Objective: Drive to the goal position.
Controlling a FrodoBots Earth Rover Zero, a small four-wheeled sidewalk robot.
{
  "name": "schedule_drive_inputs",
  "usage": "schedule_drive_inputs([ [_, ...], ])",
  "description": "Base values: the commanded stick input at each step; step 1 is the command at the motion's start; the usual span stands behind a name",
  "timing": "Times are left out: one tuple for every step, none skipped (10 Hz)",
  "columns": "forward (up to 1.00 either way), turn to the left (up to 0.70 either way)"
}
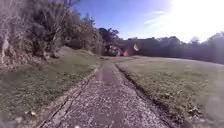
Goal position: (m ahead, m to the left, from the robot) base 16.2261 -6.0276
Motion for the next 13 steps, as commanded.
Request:
schedule_drive_inputs([
  [0.70, 0.00],
  [0.70, 0.00],
  [0.70, 0.00],
  [0.70, 0.00],
  [0.70, 0.00],
  [0.70, 0.00],
  [0.70, 0.00],
  [0.70, 0.00],
  [0.70, 0.00],
  [0.70, 0.00],
  [0.70, 0.00],
  [0.70, 0.00],
  [0.70, 0.00],
])
